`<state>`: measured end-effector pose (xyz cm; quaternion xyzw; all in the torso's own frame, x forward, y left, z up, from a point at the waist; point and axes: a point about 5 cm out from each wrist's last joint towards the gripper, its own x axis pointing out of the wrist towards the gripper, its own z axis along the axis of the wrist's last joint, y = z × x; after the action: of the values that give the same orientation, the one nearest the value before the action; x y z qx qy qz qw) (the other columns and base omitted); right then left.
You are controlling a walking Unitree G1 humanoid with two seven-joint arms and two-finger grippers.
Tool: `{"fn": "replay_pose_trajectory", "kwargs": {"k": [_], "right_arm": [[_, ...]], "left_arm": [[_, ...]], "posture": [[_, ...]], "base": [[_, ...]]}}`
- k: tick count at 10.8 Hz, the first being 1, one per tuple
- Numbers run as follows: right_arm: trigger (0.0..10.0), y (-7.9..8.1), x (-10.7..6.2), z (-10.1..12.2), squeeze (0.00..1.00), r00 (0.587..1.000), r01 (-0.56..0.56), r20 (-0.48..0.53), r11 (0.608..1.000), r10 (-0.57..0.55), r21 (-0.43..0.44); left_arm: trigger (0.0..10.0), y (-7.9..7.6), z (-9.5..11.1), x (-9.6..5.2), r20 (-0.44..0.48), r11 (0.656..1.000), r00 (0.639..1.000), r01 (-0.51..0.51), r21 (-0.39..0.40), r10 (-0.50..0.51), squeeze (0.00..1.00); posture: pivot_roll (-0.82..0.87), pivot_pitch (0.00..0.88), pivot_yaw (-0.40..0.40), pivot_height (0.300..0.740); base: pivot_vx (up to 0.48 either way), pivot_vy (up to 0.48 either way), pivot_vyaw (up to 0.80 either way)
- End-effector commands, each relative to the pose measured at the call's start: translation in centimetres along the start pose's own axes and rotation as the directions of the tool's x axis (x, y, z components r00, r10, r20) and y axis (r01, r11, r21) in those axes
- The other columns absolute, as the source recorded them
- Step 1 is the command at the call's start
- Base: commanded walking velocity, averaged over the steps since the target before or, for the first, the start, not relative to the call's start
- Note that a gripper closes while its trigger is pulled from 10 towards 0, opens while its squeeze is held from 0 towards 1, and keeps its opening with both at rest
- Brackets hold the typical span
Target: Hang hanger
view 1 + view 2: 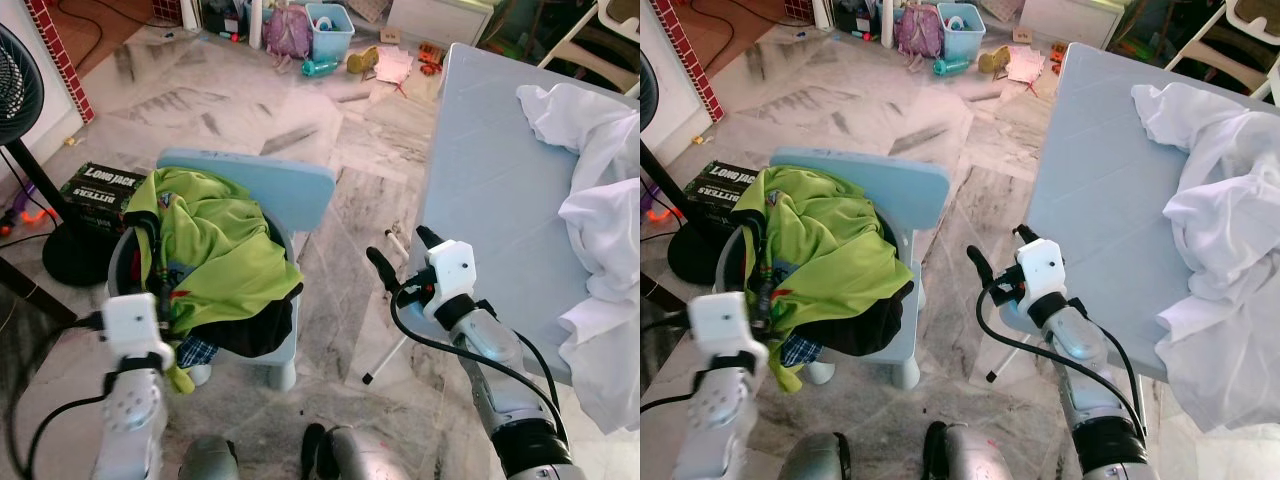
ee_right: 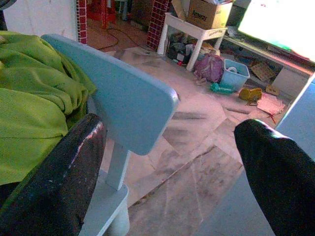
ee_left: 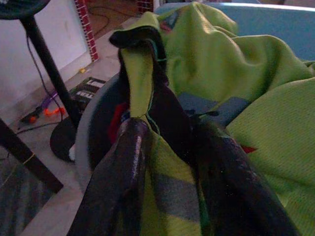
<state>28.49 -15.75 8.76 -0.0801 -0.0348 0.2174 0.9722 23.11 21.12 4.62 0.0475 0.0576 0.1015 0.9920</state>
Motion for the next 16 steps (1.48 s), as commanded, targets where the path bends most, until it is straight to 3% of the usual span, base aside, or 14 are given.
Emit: {"fn": "replay_pose_trajectory", "kwargs": {"k": [1, 4, 7, 8, 10, 11, 13, 16], "right_arm": [[10.0, 0.6, -0.8, -1.8, 0.0, 0.996, -0.026, -0.09, 1.0, 0.027, 0.015], [10.0, 0.6, -0.8, -1.8, 0.0, 0.996, -0.023, -0.09, 1.0, 0.024, 0.017], [10.0, 0.7, -0.8, -1.8, 0.0, 0.995, -0.026, -0.091, 1.0, 0.028, 0.018], [10.0, 0.7, -0.8, -1.8, 0.0, 0.995, -0.027, -0.091, 0.999, 0.028, 0.018], [10.0, 0.7, -0.8, -1.8, 0.0, 0.995, -0.028, -0.093, 0.999, 0.029, 0.017], [10.0, 0.7, -0.8, -1.9, 0.0, 0.995, -0.024, -0.093, 1.0, 0.025, 0.016], [10.0, 0.7, -0.8, -1.9, 0.0, 0.995, -0.027, -0.095, 1.0, 0.028, 0.017], [10.0, 0.7, -0.8, -1.9, 0.0, 0.995, -0.028, -0.094, 1.0, 0.029, 0.015]], "left_arm": [[10.0, -0.4, -0.4, 0.1, -0.024, 1.0, 0.999, 0.026, 0.016, -0.025, 0.0], [10.0, 0.0, -0.9, 0.1, -0.061, 1.0, 0.998, 0.025, 0.009, -0.024, 0.0], [10.0, -0.2, -2.1, -0.7, -0.125, 0.999, 0.991, 0.038, -0.017, -0.04, 0.0], [10.0, 0.0, -2.2, -0.6, -0.124, 0.999, 0.992, 0.03, -0.03, -0.034, 1.0], [10.0, 0.3, -2.0, -0.4, -0.116, 1.0, 0.993, 0.02, -0.009, -0.021, 1.0], [10.0, 0.7, -1.4, -0.2, -0.078, 1.0, 0.997, -0.001, 0.003, 0.001, 0.0], [10.0, 2.0, -0.6, 0.0, -0.023, 0.995, 0.995, -0.102, -0.009, 0.102, 0.0], [10.0, 2.2, -1.3, -0.4, -0.067, 0.986, 0.987, -0.15, -0.066, 0.146, 0.0]], "posture": [[0.11, 0.17, -0.134, 0.74], [0.1, 0.174, -0.132, 0.74], [0.11, 0.174, -0.132, 0.74], [0.11, 0.174, -0.132, 0.74], [0.11, 0.174, -0.132, 0.74], [0.11, 0.174, -0.132, 0.74], [0.11, 0.175, -0.133, 0.74], [0.11, 0.174, -0.137, 0.74]], "base": [[0.0, 0.0, 0.0], [0.0, 0.0, 0.0], [0.0, 0.0, 0.0], [0.0, 0.0, 0.0], [0.0, 0.0, 0.0], [0.0, 0.0, 0.0], [0.0, 0.0, 0.0], [0.0, 0.0, 0.0]]}}
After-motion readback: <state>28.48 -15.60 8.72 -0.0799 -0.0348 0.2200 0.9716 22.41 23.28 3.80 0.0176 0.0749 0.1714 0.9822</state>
